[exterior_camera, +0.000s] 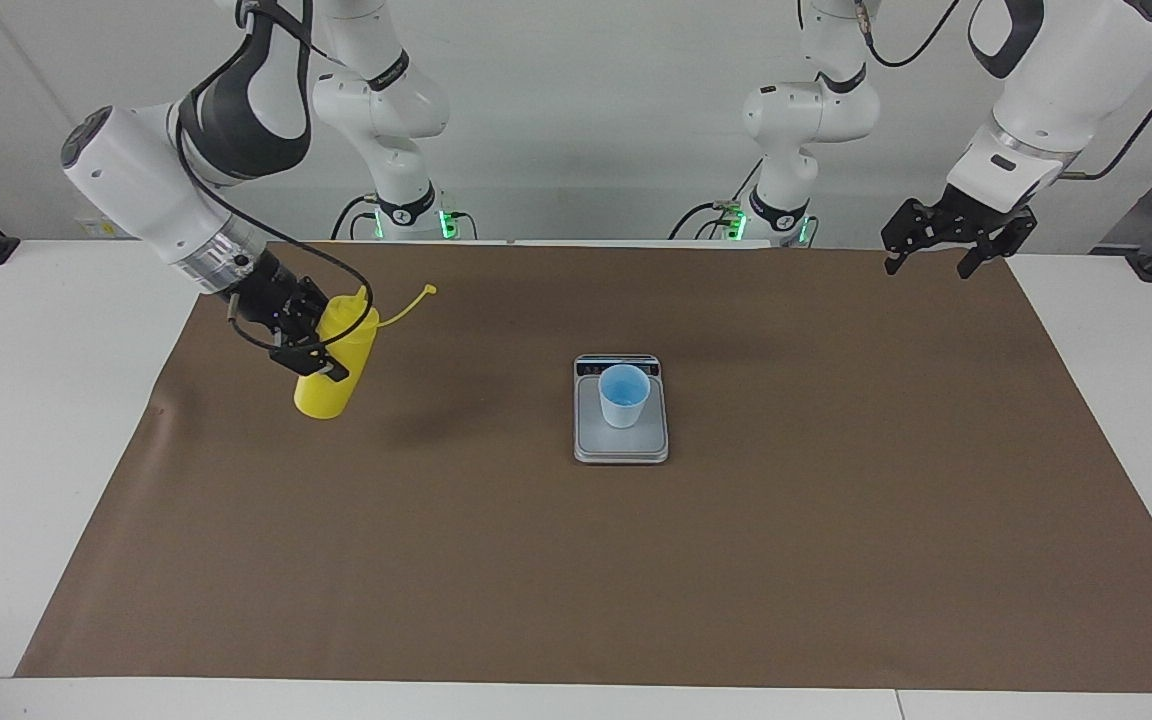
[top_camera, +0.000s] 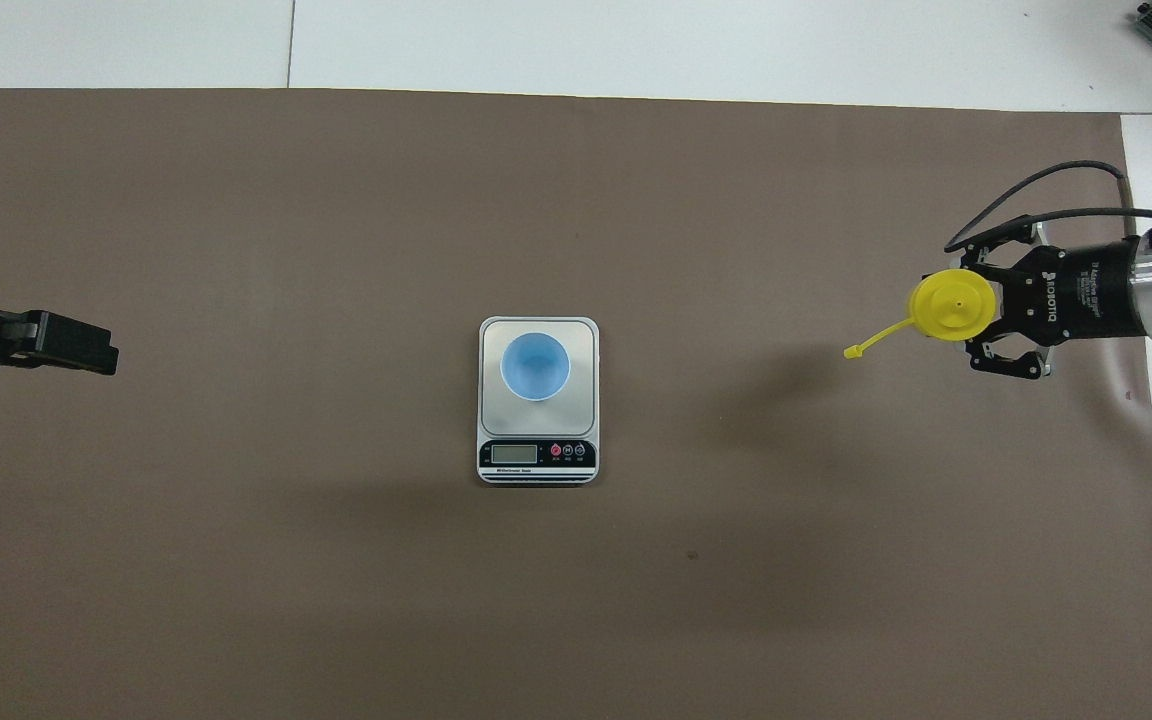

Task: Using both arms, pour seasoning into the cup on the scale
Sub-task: 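Lower the yellow bottle onto the table and open the right gripper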

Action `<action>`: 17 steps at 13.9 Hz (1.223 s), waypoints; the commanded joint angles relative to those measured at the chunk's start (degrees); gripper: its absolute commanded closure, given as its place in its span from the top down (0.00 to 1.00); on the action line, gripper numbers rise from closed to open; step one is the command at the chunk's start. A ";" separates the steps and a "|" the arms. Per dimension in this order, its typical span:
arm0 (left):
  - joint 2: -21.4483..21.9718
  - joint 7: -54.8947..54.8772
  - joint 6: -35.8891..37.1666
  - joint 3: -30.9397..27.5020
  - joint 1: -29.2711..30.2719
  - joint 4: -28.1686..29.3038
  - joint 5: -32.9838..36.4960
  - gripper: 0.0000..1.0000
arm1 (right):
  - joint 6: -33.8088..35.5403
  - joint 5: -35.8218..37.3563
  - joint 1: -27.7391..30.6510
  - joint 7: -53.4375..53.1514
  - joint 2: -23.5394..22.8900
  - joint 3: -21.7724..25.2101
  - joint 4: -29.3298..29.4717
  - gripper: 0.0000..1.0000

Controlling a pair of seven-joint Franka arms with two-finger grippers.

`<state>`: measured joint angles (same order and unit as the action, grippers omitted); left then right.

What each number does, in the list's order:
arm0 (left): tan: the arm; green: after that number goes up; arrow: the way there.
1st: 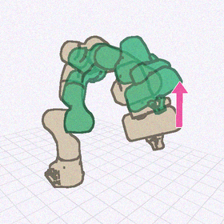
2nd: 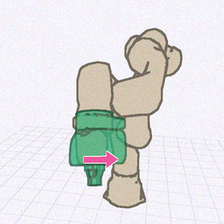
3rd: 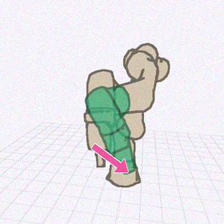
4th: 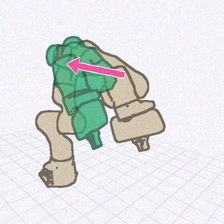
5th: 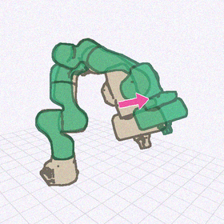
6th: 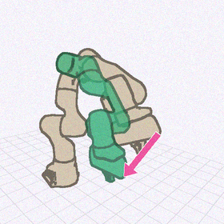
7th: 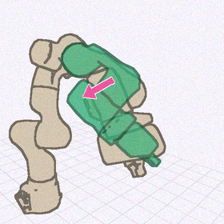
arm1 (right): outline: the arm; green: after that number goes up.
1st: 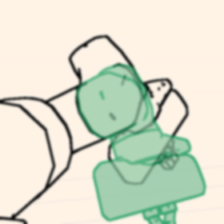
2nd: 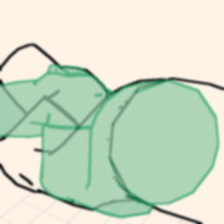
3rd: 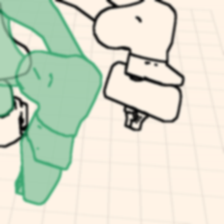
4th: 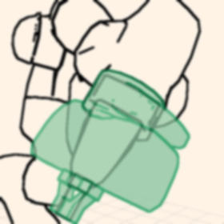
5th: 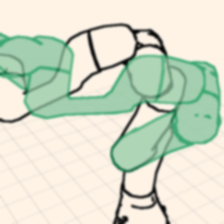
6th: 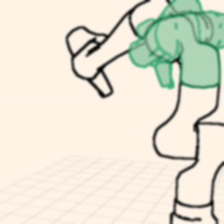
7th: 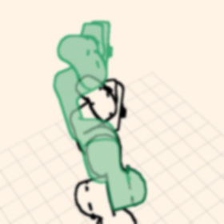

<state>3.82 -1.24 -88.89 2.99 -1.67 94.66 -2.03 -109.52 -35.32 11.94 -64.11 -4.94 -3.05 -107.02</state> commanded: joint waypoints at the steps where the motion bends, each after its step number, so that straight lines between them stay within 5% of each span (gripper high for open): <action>1: 1.28 -0.51 0.65 0.52 0.79 0.97 0.71 1.00 | 1.67 -3.00 2.55 -1.45 -2.16 -0.73 0.23 0.00; 6: 1.27 -0.51 0.65 0.52 0.79 0.97 0.62 1.00 | 6.85 -8.61 6.43 -2.77 -10.59 -0.81 2.51 0.00; 14: 1.28 -0.51 0.65 0.52 0.79 0.97 0.62 1.00 | 6.69 -11.62 8.80 2.06 -15.36 -0.73 2.17 0.00; 15: 1.28 -0.51 0.65 0.52 0.79 0.97 0.71 1.00 | 5.64 -11.70 8.80 1.36 -15.18 -0.64 1.21 0.21; 17: 1.28 -0.51 0.65 0.52 0.79 0.97 0.62 1.00 | 4.23 -11.36 8.80 -1.44 -15.10 -0.55 0.76 0.41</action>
<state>3.82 -1.24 -88.89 2.99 -1.67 94.66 -2.03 -104.56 -45.39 19.94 -63.76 -20.68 -3.05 -105.65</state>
